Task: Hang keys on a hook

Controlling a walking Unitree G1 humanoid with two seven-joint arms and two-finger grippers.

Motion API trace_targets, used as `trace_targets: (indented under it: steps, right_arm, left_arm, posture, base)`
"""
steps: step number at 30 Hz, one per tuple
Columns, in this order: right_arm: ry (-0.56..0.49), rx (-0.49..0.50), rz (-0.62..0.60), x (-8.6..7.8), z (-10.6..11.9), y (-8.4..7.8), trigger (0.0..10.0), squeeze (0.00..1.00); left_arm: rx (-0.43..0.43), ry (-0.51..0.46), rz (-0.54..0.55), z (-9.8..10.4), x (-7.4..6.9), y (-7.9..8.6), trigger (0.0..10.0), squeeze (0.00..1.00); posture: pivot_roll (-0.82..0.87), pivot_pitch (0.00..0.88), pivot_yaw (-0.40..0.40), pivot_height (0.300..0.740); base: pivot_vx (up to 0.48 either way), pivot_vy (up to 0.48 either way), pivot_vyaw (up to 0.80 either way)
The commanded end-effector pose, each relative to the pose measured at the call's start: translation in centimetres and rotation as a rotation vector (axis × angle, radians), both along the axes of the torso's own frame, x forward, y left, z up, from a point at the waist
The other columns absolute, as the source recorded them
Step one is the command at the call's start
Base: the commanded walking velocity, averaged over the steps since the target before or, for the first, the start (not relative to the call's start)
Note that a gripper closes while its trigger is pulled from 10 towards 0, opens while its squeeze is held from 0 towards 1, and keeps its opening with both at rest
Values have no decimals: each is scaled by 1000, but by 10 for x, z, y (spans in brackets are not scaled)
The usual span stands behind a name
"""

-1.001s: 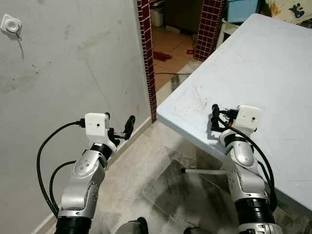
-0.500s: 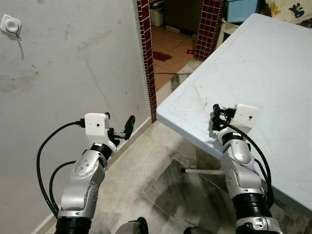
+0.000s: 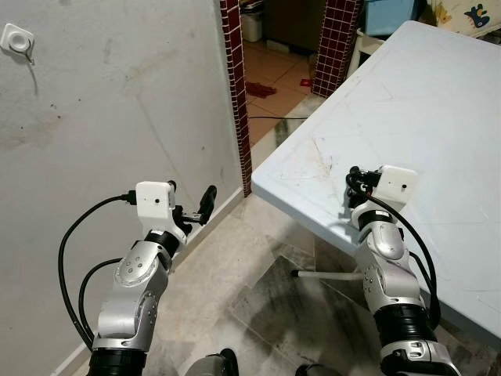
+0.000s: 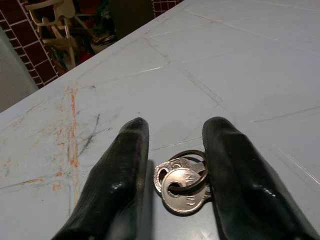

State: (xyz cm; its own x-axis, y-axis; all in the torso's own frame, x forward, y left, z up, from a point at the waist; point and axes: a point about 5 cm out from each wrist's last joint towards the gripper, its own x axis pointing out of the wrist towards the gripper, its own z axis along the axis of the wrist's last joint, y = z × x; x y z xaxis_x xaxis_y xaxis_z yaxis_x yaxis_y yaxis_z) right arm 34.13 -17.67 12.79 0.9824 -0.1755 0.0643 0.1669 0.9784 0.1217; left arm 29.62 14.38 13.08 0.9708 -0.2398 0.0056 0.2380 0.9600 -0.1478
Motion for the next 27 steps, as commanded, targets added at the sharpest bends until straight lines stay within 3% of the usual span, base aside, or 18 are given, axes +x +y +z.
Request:
trace_targets:
  steps: [1, 27]
  right_arm:
    - [8, 9, 0, 1, -2, 2, 0, 0]
    - [8, 25, -19, 3, -4, -3, 0, 0]
  left_arm:
    - [16, 3, 16, 0, -2, 5, 10000, 0]
    - [14, -3, 20, 1, 0, 5, 10000, 0]
  posture:
    - [5, 178, 101, 740]
    - [6, 165, 99, 740]
  base:
    - [0, 0, 0]
    - [0, 0, 0]
